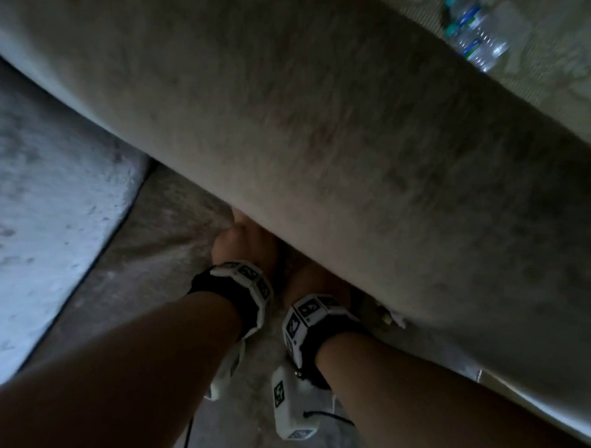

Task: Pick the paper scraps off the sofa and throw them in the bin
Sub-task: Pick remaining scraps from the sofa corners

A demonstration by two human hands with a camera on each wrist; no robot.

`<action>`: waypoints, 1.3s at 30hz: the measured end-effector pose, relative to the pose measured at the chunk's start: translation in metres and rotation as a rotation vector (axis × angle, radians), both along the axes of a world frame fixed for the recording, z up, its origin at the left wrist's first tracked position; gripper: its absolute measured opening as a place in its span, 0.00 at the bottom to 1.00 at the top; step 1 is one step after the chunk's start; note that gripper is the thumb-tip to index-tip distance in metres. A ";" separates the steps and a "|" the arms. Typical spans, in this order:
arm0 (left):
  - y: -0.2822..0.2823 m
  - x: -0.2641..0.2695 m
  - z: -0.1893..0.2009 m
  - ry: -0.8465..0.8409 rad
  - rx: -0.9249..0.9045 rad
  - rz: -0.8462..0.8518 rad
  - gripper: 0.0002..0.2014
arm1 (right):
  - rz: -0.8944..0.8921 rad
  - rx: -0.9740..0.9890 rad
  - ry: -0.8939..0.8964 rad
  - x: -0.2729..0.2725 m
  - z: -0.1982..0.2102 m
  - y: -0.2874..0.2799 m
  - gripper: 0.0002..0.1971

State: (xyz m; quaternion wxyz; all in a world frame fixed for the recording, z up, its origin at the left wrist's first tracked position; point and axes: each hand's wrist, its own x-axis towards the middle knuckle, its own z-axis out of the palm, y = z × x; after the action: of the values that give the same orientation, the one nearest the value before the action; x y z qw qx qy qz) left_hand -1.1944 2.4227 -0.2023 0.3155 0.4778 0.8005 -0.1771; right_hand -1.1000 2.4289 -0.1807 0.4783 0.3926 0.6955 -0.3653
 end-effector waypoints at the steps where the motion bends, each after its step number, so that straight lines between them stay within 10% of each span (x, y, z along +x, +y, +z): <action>1: 0.003 0.001 0.003 0.014 0.034 0.032 0.18 | 0.023 0.129 0.004 0.005 -0.009 -0.004 0.32; 7: -0.002 -0.001 0.028 0.036 0.247 0.217 0.17 | -0.345 0.627 0.317 0.030 0.018 -0.022 0.16; 16: -0.090 0.048 0.101 -0.043 0.169 0.122 0.27 | -0.694 0.412 0.249 0.102 0.071 -0.076 0.24; 22: -0.092 0.100 0.113 -0.127 0.051 -0.014 0.18 | -0.543 0.294 -0.005 0.174 0.086 -0.097 0.19; 29: -0.067 0.162 0.094 -0.183 0.148 -0.012 0.18 | -0.880 0.510 0.251 0.220 0.080 -0.086 0.26; 35: -0.039 0.203 0.072 -0.050 0.120 -0.025 0.39 | -0.704 0.504 0.175 0.232 0.055 -0.067 0.25; 39: -0.028 0.217 0.036 0.039 0.024 -0.203 0.32 | -0.399 0.517 0.209 0.236 0.029 -0.054 0.23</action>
State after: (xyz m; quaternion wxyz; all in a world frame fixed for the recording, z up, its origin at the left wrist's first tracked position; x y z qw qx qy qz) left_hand -0.9775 2.3952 -0.1659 0.2747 0.5566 0.7560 -0.2078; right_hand -0.8636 2.3754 -0.1519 0.2083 0.5897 0.7196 -0.3017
